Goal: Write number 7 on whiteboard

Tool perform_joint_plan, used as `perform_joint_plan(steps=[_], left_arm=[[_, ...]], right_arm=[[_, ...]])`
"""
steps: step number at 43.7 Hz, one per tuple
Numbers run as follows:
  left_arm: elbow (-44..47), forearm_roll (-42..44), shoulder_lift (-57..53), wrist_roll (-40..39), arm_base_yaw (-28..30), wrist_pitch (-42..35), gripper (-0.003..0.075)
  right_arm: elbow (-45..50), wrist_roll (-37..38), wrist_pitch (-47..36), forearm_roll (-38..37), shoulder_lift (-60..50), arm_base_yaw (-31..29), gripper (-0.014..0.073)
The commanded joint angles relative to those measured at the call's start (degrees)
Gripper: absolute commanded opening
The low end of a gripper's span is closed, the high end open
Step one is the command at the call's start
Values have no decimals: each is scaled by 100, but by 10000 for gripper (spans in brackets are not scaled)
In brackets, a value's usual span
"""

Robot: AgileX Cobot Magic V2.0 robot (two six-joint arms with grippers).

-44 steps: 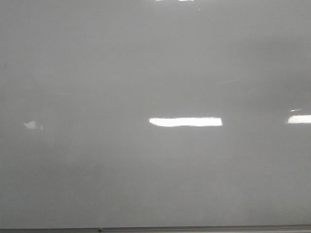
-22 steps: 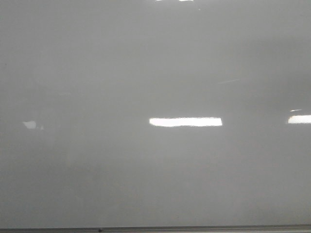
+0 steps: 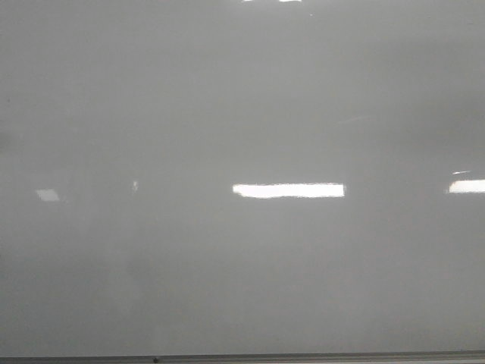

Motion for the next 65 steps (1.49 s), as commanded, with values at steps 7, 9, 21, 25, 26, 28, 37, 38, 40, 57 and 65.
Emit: perform_joint_plan(steps=[7, 9, 21, 25, 26, 28, 37, 38, 40, 57, 65], left_arm=[[-1163, -1326, -376, 2276, -272, 1928, -20], [-1311, -1713, -376, 2770, -301, 2319, -20], [-2030, -2183, -215, 3453, -1358, 3015, -20], [-2160, -1990, -74, 3521, -1905, 3110, -20], [-2173, -1920, -29, 3522, -2038, 3120, -20], [-2213, -1819, 44, 3532, -2349, 3120, -20], [-2222, -1555, 272, 3535, -3588, 3120, -20], [-2222, -1555, 278, 3535, -3730, 3120, -20], [-2222, -1555, 320, 3535, -3934, 3108, -20], [-2222, -1546, 396, 3535, -4813, 3033, -20], [-2222, -1546, 396, 3535, -4813, 3011, -20]], right_arm=[[-654, 1, 268, 21, 449, 2, 541], [-716, 1, 352, 21, 577, 2, 541], [-958, -60, 670, 155, 1345, 50, 541], [-1087, -434, 865, 394, 1609, 168, 541], [-1133, -615, 913, 509, 1685, 222, 541], [-1206, -938, 1031, 704, 1793, 319, 541], [-1361, -2864, 1371, 1849, 2252, 909, 541], [-1361, -3121, 1383, 1998, 2309, 999, 541], [-1361, -3455, 1422, 2222, 2385, 1134, 541], [-1361, -4693, 944, 3420, 3160, 2720, 541], [-1375, -4693, 304, 3469, 3376, 3360, 541]])
